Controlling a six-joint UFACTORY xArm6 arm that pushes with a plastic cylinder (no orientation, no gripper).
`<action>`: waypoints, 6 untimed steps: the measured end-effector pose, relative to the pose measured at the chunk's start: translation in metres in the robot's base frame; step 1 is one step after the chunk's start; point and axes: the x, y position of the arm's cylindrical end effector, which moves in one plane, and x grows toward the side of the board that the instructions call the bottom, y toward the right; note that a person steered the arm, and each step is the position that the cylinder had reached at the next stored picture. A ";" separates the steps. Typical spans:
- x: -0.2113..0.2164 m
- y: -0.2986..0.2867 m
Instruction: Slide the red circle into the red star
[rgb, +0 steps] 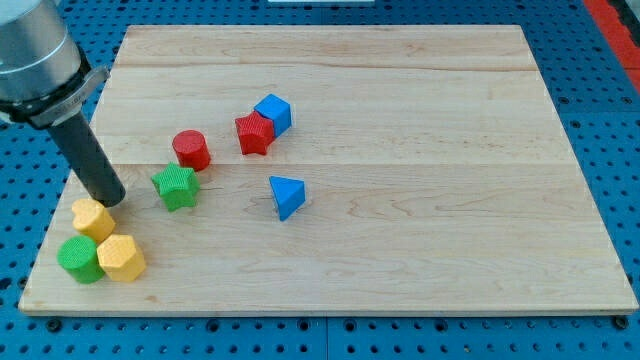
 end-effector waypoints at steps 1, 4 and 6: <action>0.003 -0.010; -0.048 0.009; -0.085 0.096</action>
